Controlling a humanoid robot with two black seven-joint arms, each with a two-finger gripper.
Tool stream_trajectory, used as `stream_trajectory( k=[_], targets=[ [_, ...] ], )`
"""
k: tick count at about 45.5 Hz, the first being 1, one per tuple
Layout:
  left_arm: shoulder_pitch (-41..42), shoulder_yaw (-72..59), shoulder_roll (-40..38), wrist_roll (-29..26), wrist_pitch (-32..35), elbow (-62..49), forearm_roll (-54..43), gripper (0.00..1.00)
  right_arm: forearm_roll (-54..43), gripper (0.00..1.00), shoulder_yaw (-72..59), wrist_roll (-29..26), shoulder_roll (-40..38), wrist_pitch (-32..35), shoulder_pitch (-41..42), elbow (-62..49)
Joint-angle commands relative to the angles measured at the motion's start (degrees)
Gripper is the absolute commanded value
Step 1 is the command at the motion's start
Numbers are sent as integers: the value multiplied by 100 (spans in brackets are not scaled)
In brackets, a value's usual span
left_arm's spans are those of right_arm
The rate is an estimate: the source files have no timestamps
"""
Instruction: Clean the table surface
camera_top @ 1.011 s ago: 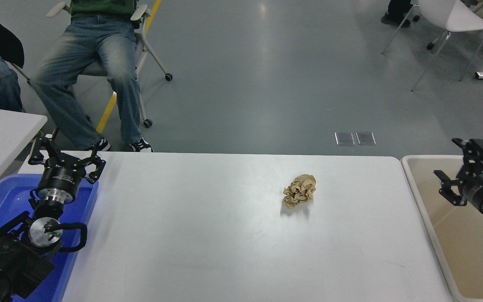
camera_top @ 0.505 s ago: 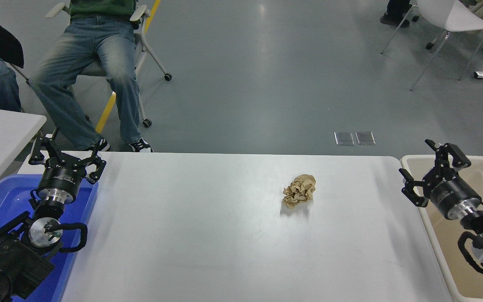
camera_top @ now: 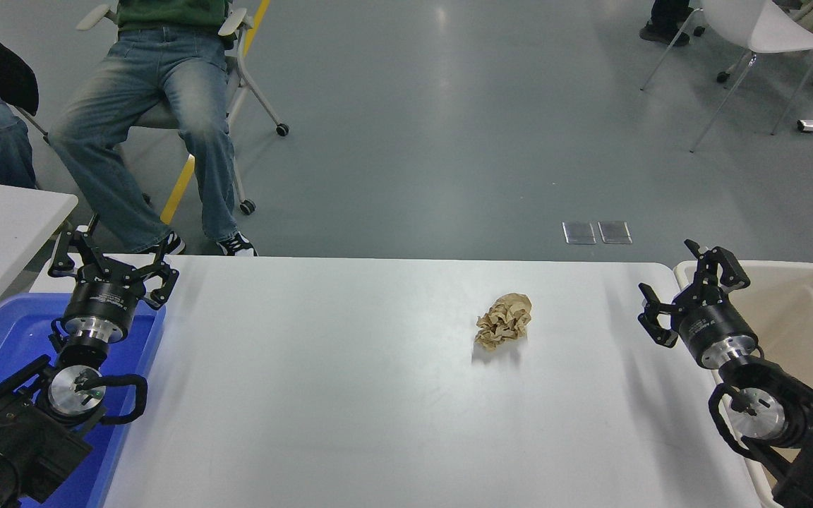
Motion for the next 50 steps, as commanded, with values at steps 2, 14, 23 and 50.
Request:
stream_trajectory(
  k=[2,14,23,50],
  targets=[
    [0,0,0,0,6,0,-1,100,10,100,69,11,37,-222,50,10],
    [0,0,0,0,-2,0,-1,100,10,100,-1,-7,2,-169,68,27],
    [0,0,0,0,-2,0,7,100,2,100,8,11,-15,-204,208,-61],
    [0,0,0,0,6,0,-1,100,-464,100,-713,-938,-964,-195,516,1345]
  ],
)
